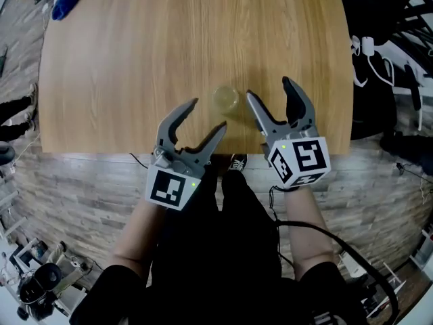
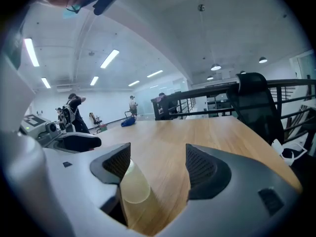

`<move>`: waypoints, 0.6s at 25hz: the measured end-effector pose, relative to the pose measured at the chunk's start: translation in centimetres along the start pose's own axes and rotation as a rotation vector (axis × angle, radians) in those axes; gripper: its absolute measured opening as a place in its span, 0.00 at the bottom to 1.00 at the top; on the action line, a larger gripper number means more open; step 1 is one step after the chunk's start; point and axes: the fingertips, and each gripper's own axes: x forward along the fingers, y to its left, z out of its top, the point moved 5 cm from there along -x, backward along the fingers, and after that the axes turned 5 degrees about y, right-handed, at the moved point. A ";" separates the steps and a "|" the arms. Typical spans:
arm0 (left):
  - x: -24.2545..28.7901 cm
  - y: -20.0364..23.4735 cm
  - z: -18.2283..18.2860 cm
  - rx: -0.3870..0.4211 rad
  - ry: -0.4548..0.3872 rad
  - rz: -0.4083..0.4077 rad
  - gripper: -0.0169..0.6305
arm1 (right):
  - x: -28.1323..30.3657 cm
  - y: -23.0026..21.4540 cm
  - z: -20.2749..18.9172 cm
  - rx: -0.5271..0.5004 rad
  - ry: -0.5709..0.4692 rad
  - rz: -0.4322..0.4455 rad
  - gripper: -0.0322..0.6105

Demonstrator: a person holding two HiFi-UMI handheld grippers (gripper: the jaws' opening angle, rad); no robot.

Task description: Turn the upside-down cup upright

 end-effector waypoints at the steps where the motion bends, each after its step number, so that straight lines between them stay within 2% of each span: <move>1: -1.4 -0.2 1.5 -0.016 -0.015 0.009 0.46 | -1.6 1.2 1.1 -0.007 -0.012 0.018 0.60; 4: -4.8 -0.1 6.3 -0.107 -0.106 0.099 0.22 | -5.5 4.4 5.4 -0.051 -0.071 0.058 0.59; 6: -6.6 0.0 9.7 -0.137 -0.166 0.173 0.14 | -7.8 6.2 8.6 -0.069 -0.124 0.068 0.58; 7: -7.4 -0.1 11.4 -0.147 -0.198 0.208 0.10 | -9.1 7.0 10.1 -0.075 -0.153 0.062 0.55; 8: -8.3 -0.3 13.0 -0.159 -0.229 0.240 0.06 | -10.5 7.8 11.4 -0.082 -0.183 0.048 0.47; 10: -10.1 -1.1 15.3 -0.180 -0.261 0.284 0.04 | -13.0 9.5 13.5 -0.098 -0.231 0.017 0.22; 11: -11.0 -1.5 16.0 -0.179 -0.260 0.294 0.04 | -14.0 10.3 14.2 -0.108 -0.244 0.008 0.16; 13: -12.0 -2.2 17.0 -0.174 -0.250 0.301 0.04 | -15.7 11.5 14.8 -0.130 -0.253 -0.009 0.08; 15: -12.4 -2.4 18.0 -0.181 -0.253 0.300 0.04 | -16.7 12.2 14.9 -0.153 -0.249 -0.024 0.07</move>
